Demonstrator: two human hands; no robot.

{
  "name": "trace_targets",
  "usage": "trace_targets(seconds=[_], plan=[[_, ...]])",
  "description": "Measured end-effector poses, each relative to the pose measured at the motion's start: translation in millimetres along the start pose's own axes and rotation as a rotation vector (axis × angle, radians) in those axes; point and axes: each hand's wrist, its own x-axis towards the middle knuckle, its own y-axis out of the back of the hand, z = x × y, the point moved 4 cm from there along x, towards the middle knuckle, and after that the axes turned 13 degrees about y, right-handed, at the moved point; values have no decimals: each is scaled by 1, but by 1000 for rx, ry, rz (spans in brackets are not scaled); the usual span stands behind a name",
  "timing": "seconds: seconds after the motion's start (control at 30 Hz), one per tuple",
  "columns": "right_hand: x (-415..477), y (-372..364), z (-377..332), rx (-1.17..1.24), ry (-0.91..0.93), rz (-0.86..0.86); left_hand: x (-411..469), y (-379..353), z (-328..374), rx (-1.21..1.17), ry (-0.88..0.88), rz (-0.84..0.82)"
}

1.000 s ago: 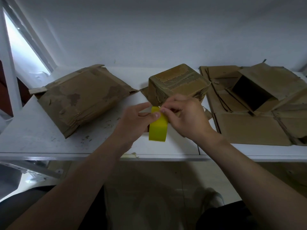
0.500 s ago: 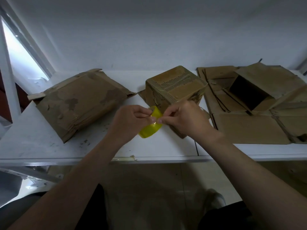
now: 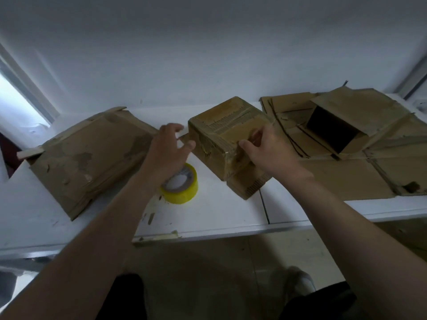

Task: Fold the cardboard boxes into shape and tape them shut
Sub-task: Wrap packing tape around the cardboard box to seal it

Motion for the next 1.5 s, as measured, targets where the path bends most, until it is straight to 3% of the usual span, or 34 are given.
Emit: trace_targets(seconds=[0.2, 0.3, 0.43, 0.6, 0.83, 0.93, 1.07, 1.27, 1.4, 1.5], plan=[[10, -4, 8, 80, -86, -31, 47, -14, 17, -123, 123, -225], [13, -10, 10, 282, -193, -70, 49, -22, 22, -301, 141, -247], [15, -7, 3, 366, -252, -48, 37, -20, 47, -483, 90, -239], [10, 25, -12, 398, -235, 98, 12, 8, 73, -448, 44, -222], [1, 50, -36, 326, -70, 310, -18, 20, 87, -498, 19, -361], [1, 56, -45, 403, -26, 375, -18, 21, 84, -420, -61, -305], [3, 57, -57, 477, 57, 315, -16, 32, 76, -373, -62, -255], [7, 55, -55, 612, -101, 263, -18, 42, 67, -470, 74, -192], [10, 53, -47, 588, -147, 304, -22, 46, 63, -462, 13, -79], [14, 48, -42, 616, -84, 325, -19, 46, 59, -467, -68, -4]])
